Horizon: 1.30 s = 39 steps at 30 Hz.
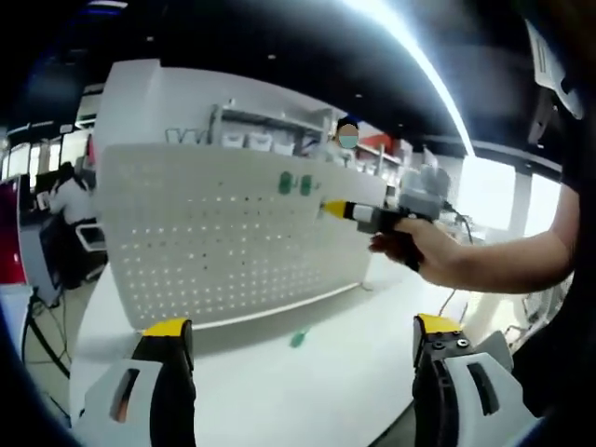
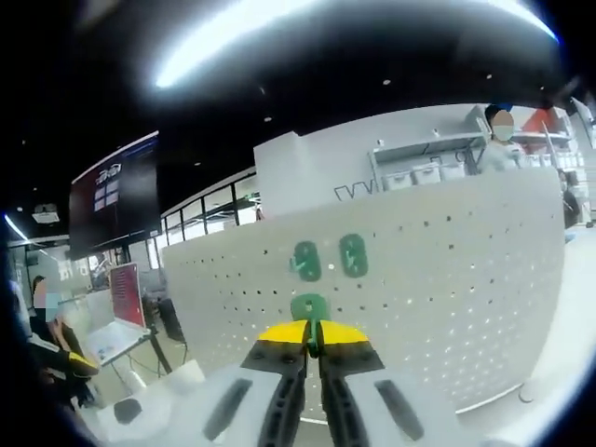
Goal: Insert the hook assembly into the mounting plate slot until the hook locks in place.
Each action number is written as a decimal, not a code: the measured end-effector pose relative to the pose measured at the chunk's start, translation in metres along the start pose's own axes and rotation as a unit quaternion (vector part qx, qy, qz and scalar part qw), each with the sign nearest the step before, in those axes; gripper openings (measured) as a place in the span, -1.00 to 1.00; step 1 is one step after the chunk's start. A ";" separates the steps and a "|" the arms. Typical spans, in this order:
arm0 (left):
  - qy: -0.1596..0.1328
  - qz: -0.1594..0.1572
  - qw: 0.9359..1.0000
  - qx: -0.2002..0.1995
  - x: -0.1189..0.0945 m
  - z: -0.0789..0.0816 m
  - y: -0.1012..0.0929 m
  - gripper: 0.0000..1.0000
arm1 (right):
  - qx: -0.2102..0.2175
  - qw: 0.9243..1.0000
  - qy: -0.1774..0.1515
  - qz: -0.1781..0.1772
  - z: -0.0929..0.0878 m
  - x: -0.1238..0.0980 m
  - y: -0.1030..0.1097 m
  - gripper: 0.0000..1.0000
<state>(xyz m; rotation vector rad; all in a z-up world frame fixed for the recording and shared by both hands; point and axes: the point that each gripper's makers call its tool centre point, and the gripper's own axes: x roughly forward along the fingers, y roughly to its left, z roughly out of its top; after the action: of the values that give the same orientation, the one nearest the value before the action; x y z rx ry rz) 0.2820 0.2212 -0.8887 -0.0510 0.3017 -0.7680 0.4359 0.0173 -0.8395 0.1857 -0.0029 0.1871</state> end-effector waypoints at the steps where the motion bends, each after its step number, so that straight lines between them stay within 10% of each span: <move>1: 0.000 0.000 1.000 -0.001 0.001 0.000 0.000 0.99 | -0.001 1.000 -0.001 -0.002 0.001 0.001 -0.002 -0.99; 39: 0.008 0.002 1.000 -0.016 0.006 -0.006 0.008 0.95 | -0.031 0.997 -0.044 -0.064 0.050 0.039 -0.065 -0.99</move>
<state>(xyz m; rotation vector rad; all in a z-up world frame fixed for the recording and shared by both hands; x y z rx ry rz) 0.2895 0.2231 -0.8972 -0.0736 0.3293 -0.7611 0.4873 -0.0470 -0.8015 0.1306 -0.0839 0.0513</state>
